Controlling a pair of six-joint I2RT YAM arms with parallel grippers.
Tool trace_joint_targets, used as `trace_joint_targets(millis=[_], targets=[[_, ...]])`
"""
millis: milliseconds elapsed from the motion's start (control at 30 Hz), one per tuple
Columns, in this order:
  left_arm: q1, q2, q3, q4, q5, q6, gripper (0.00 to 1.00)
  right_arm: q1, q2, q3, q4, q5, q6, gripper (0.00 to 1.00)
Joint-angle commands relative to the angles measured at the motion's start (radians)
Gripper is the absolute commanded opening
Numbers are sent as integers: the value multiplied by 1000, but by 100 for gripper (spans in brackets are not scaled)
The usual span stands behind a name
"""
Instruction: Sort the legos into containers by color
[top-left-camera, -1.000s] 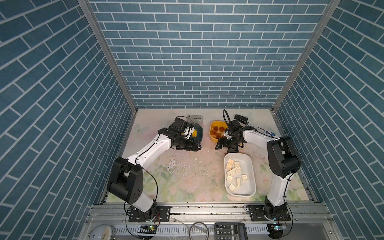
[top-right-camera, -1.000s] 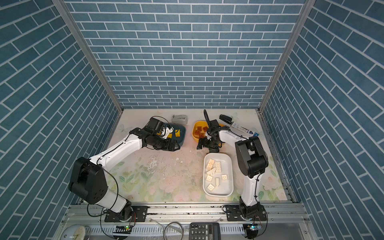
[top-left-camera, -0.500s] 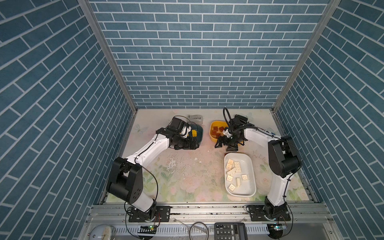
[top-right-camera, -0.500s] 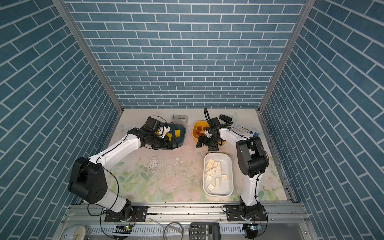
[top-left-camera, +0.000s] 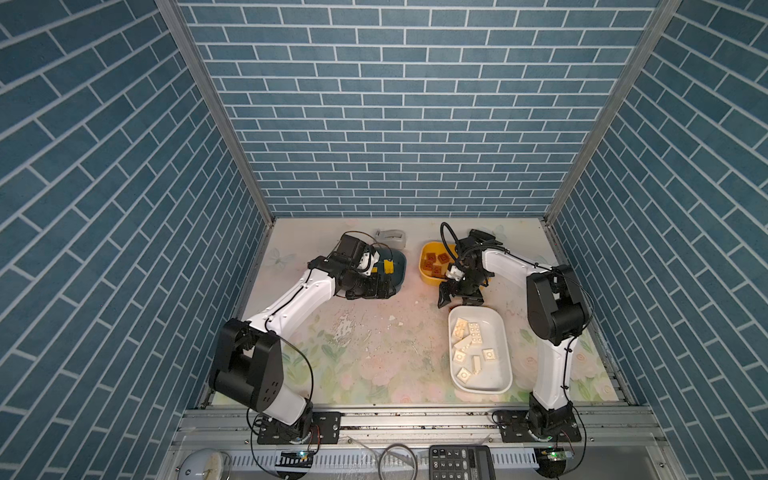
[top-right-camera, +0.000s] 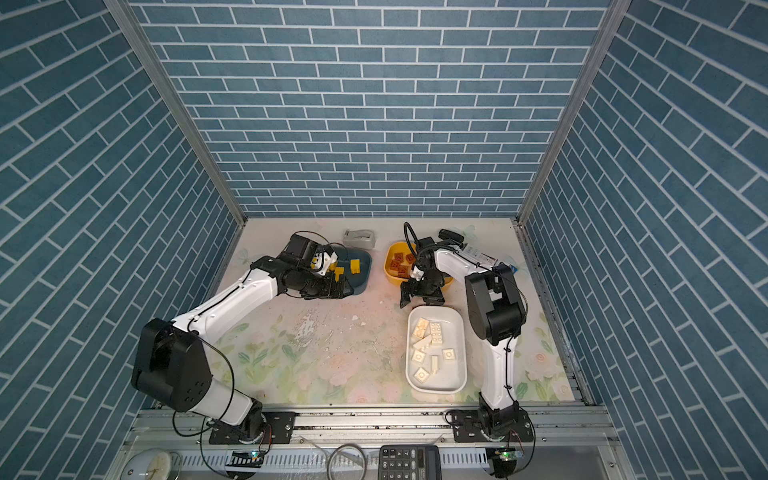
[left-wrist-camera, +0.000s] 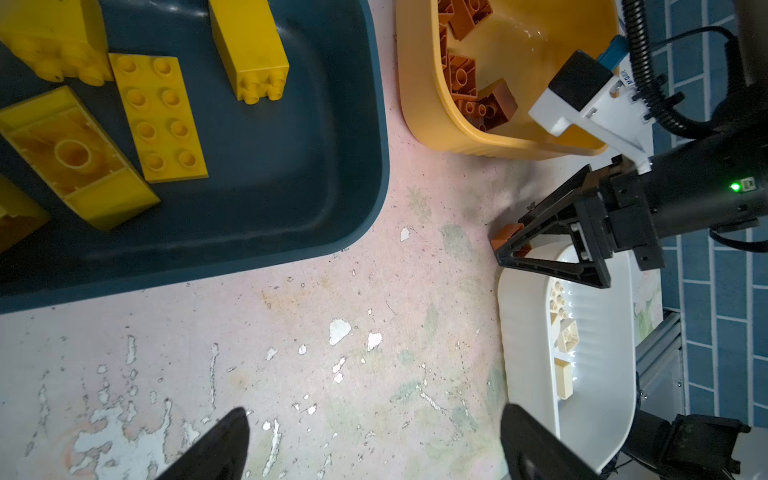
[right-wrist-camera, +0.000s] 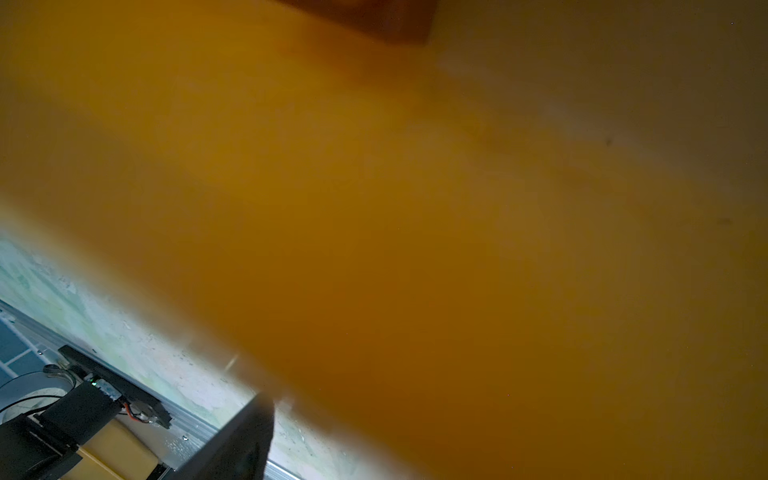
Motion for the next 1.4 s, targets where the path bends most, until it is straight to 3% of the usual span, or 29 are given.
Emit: trace_joint_targets(millis=[0,667,767,900,1367], targets=[[12,-25,-18,-22,-5,8,96,14,20,33,-84,38,-70,88],[26,-39,-47,-28,-11,32,96,89,117,134,-154,225,-129,53],[27,-40,-49,-34,-11,35,96,101,120,129,-164,245,-138,52],[28,-42,-55,-26,-11,34,96,107,115,123,-163,270,-141,38],[27,-38,-36,-22,-13,35,96,104,54,179,-158,254,-107,34]])
